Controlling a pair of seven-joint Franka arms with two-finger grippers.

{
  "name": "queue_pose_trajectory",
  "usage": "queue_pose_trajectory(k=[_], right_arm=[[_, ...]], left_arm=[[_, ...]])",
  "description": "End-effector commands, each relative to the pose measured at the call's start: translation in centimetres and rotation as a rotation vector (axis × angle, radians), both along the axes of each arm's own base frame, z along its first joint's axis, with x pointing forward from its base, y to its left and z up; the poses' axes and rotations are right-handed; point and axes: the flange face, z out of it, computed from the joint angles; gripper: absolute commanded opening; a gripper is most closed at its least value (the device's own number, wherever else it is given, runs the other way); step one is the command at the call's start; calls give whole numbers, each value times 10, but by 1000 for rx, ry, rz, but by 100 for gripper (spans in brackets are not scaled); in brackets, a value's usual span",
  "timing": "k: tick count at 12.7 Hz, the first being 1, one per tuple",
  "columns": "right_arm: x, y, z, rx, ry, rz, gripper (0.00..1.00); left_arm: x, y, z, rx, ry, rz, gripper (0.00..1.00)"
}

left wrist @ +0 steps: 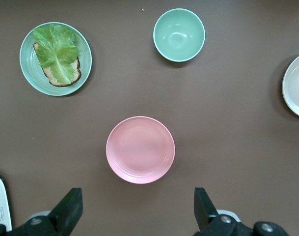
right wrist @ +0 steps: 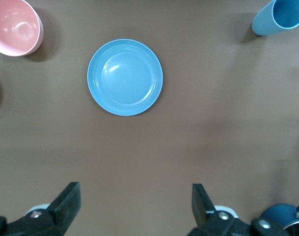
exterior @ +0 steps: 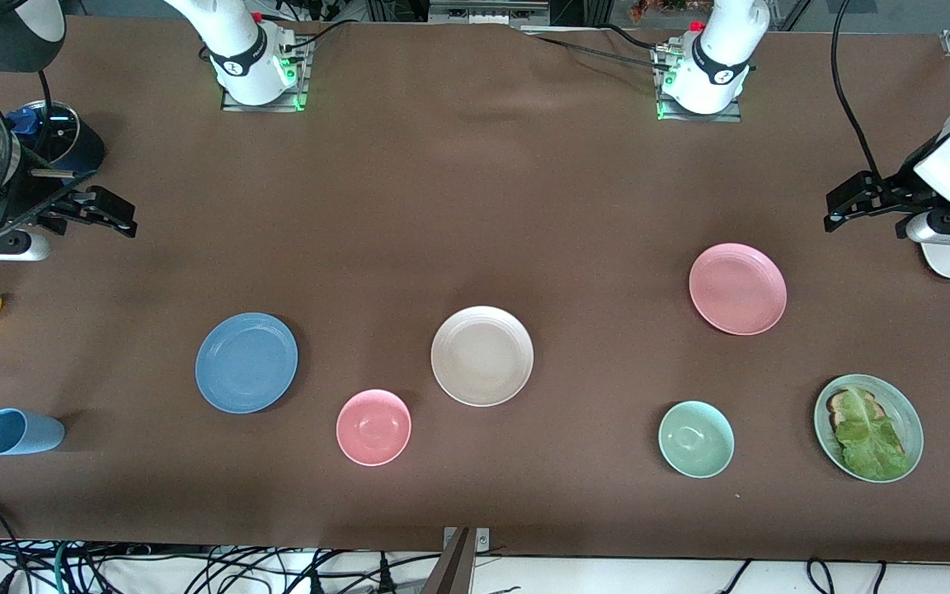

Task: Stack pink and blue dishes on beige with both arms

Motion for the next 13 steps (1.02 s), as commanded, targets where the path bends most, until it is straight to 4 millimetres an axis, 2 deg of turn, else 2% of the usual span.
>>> queue_pose_trajectory(k=[1,10,13], right_arm=[[-3,-6,1,16,7,-21,100],[-3,-5,1,15,8,-10,100],[-5,4,2,6,11,17,100]], left_arm=[[3,-1,3,0,-1,-8,100],[2,-3,2,0,1,-11,100],[2,-3,2,0,2,-11,100]])
